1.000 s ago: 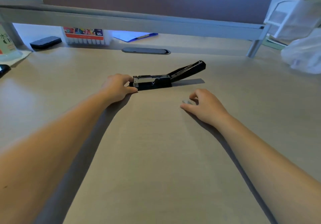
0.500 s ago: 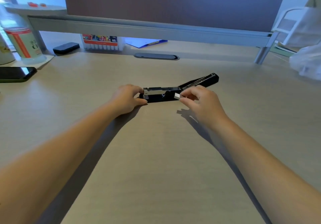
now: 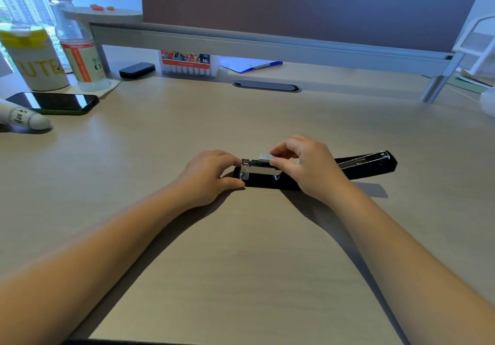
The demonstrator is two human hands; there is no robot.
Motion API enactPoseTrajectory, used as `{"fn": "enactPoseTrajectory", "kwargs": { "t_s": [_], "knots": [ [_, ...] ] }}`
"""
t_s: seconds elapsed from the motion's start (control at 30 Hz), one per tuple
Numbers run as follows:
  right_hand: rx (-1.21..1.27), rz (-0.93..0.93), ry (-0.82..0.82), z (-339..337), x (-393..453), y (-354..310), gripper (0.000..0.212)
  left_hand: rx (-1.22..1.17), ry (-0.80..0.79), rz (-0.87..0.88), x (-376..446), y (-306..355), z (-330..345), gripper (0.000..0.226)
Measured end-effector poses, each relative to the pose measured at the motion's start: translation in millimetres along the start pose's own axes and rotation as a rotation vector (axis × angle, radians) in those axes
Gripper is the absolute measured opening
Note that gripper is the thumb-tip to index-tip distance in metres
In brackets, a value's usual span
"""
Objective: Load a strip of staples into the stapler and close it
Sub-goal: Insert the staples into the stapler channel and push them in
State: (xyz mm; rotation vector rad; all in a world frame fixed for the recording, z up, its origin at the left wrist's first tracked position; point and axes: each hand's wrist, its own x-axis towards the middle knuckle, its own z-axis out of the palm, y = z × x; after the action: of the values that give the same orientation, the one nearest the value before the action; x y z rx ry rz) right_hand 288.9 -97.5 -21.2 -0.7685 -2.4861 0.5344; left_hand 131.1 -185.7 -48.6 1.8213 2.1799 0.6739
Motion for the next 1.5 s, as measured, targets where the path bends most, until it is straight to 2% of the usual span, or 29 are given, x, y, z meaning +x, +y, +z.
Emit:
{"fn": "enactPoseTrajectory", "kwargs": {
  "t_s": [0.77,0.97,1.33,1.5],
  "knots": [
    [-0.027,0.004,-0.065,-3,-5,-2,0.024,-0.008,-0.01,-0.005,0,-2,0,0.042],
    [-0.107,0.008,-0.084,-9,-11,0,0.014,-0.016,-0.005,-0.013,0,-2,0,0.042],
    [-0.03,-0.016,-0.172,-3,-9,-8,0.022,0.0,0.004,-0.02,0,0,1,0.04],
    [-0.082,-0.011,-0.152,-6,-10,-6,0.032,0.024,-0.001,-0.02,1,0,0,0.039]
  ]
}}
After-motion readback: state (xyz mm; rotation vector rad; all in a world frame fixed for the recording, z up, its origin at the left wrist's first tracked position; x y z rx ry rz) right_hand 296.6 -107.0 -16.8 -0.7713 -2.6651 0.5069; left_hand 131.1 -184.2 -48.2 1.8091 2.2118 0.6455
